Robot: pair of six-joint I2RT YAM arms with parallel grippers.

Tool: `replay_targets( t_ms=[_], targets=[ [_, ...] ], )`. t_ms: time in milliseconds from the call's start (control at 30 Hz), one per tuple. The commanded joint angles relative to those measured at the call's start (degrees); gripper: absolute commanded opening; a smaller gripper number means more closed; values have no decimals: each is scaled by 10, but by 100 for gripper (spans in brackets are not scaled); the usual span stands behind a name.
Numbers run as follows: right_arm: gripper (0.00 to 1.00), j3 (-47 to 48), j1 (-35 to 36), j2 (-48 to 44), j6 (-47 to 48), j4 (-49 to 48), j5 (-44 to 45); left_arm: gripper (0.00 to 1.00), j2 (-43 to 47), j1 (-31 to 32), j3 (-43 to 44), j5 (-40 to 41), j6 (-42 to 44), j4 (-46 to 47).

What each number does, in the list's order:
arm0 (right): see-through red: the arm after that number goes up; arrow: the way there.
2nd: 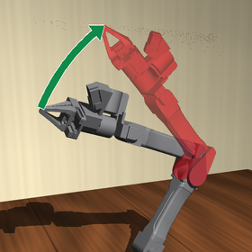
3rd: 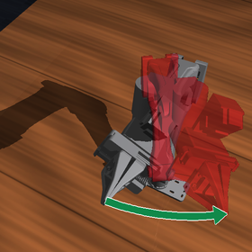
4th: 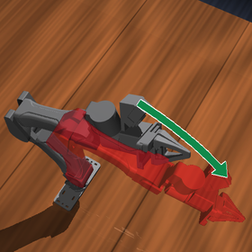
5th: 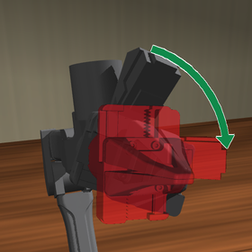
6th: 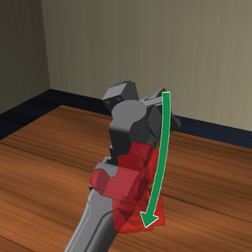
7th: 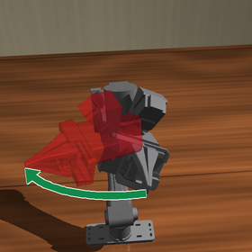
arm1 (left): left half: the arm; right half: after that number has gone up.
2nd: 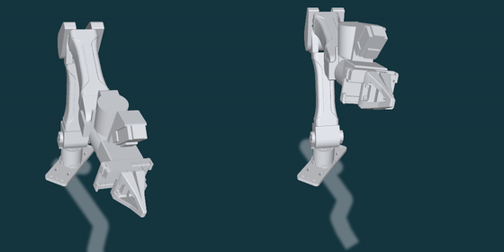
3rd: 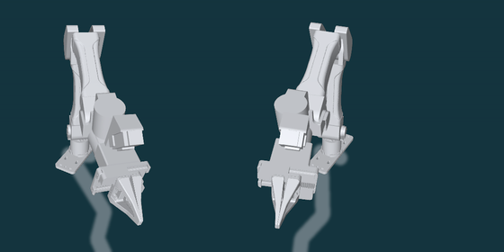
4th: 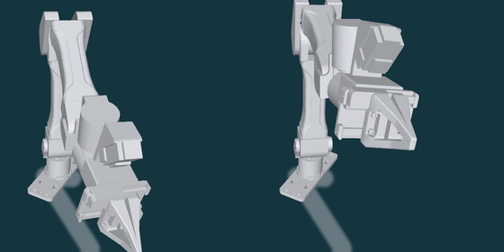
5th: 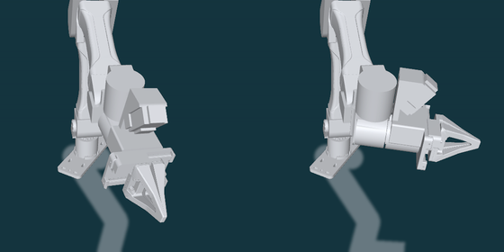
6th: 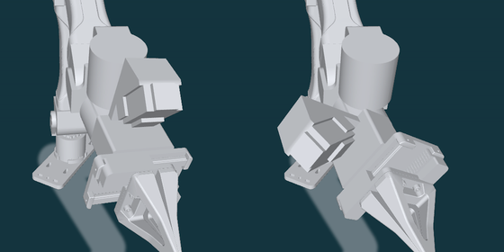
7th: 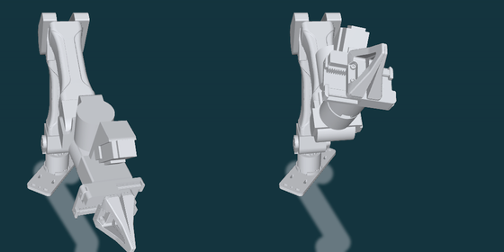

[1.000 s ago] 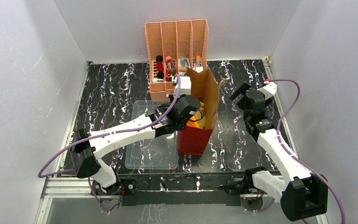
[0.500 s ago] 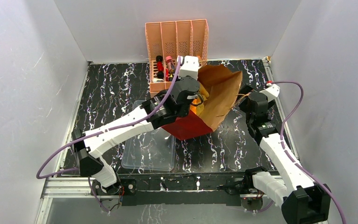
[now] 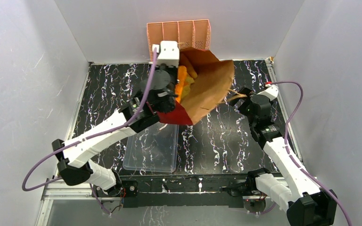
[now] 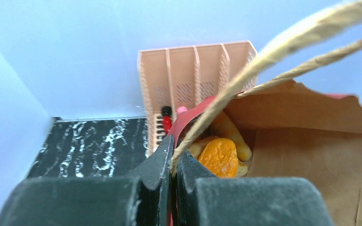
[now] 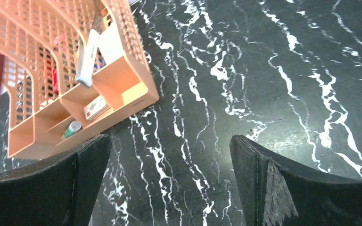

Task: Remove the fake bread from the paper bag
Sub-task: Pick up the paper bag from the center of the board, then pick up the container from the center of the board.

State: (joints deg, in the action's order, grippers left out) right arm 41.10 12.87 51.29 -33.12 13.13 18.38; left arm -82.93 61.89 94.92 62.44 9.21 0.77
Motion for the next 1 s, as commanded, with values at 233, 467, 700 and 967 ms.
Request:
replay_targets(
  t_ms=[233, 467, 700, 967],
  targets=[
    [98, 73, 70, -26, -10, -6, -45, 0, 75, -90, -54, 41, 76, 68],
    [98, 56, 167, 61, -29, -20, -33, 0, 94, -162, -44, 27, 67, 28],
    [98, 53, 324, 182, -51, -62, 63, 0, 117, -230, -40, -1, 28, -42],
    [98, 78, 401, 320, -77, -99, 81, 0, 135, -318, -65, -62, -63, -131]
  ],
)
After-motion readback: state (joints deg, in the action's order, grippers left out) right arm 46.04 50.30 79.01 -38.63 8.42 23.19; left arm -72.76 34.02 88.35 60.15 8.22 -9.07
